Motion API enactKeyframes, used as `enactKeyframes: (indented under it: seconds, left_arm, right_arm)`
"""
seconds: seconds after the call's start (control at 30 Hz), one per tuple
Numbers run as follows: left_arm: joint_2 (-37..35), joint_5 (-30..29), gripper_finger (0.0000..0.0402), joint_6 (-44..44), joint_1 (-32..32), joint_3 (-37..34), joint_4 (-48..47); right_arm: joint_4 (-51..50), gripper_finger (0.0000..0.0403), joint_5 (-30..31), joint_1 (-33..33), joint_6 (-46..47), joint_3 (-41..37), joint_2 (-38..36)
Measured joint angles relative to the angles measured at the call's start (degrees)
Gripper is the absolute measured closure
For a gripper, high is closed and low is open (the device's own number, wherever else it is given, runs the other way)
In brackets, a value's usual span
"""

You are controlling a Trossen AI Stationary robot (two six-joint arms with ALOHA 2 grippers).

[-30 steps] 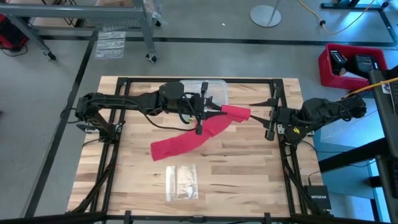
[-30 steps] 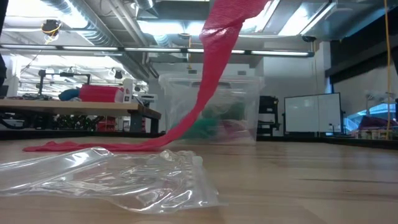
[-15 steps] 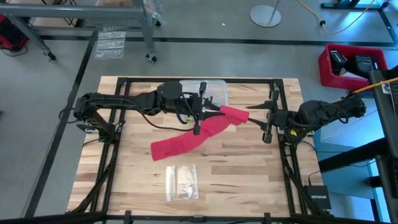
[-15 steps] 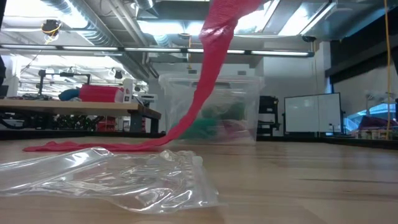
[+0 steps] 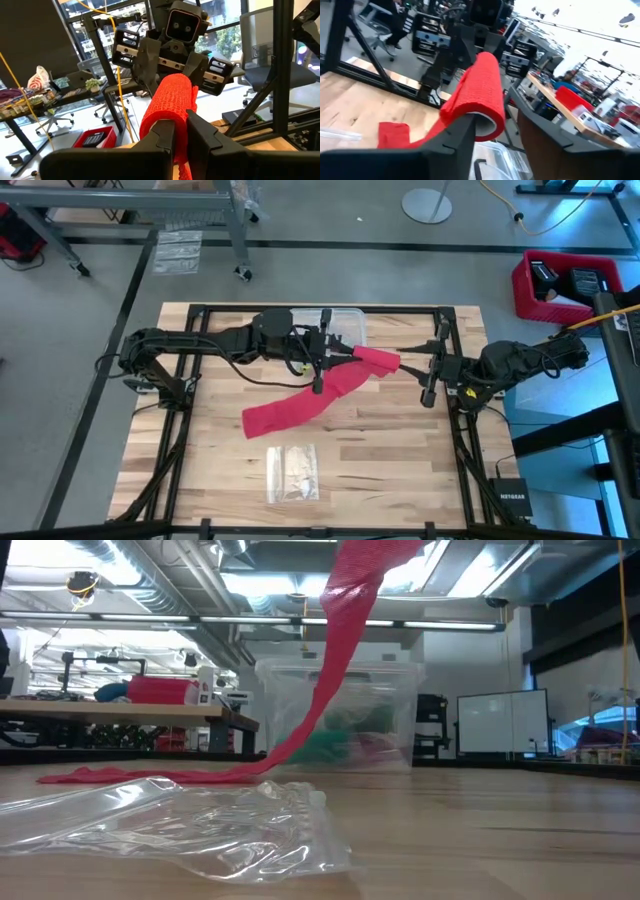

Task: Roll bandage
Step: Roll the red bandage

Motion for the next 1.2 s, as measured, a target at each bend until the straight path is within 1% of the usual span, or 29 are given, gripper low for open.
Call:
enactKeyframes:
  seconds: [0.1, 0.17, 0.2, 0.23, 0.37, 0.5, 0.6, 0.73, 0.93, 1.07, 1.2]
  left_arm:
    - [0.0, 0.2, 0.0384, 0.0, 0.0, 0.0, 0.3]
    - [0.1, 0.2, 0.0384, -0.1, -0.1, 0.0, 0.3]
    - [0.1, 0.2, 0.0384, -0.2, -0.2, 0.0, 0.3]
    - [0.1, 0.2, 0.0384, -0.4, -0.1, 0.0, 0.4]
    - [0.1, -0.1, 0.0377, -0.5, 0.0, 0.0, 0.1]
    - [0.1, -0.3, 0.033, -1.6, 0.0, 0.0, -0.3]
    - [0.1, -0.4, 0.0291, -1.8, -0.1, 0.0, -1.4]
    - [0.1, -2.0, 0.026, -1.4, -0.1, 0.0, -3.3]
    - [-0.1, -5.7, 0.0252, -0.5, 0.2, 0.0, -3.4]
    - [-0.2, -8.2, 0.0252, -3.4, 1.0, 1.7, -3.7]
    - [-0.3, -8.7, 0.0252, -3.2, 1.6, 3.7, -6.5]
  right_arm:
    - [0.4, 0.032, -2.4, 0.0, -0.4, 0.0, 0.0]
    - [0.3, 0.0365, -2.5, 0.0, -1.8, 0.0, 0.1]
    - [0.5, 0.0381, -2.0, 0.0, -2.4, 0.0, 0.1]
    - [0.6, 0.0387, -1.1, 0.0, -3.1, 0.0, 0.1]
    - [0.5, 0.0376, 2.1, 0.0, -3.3, 0.0, -0.1]
    - [1.3, 0.0393, 4.2, 0.0, -5.0, -0.1, -0.8]
    - [2.0, 0.039, 6.9, 0.0, -6.1, -0.1, -1.5]
    - [2.0, 0.0395, 9.3, 0.0, -7.5, -0.2, -1.7]
    - [1.8, 0.0395, 9.8, 0.0, -7.6, -0.2, -1.8]
    - [1.7, 0.0395, 9.9, 0.0, -7.5, -0.1, -1.7]
    - [1.6, 0.0395, 10.0, 0.0, -7.5, 0.0, -1.7]
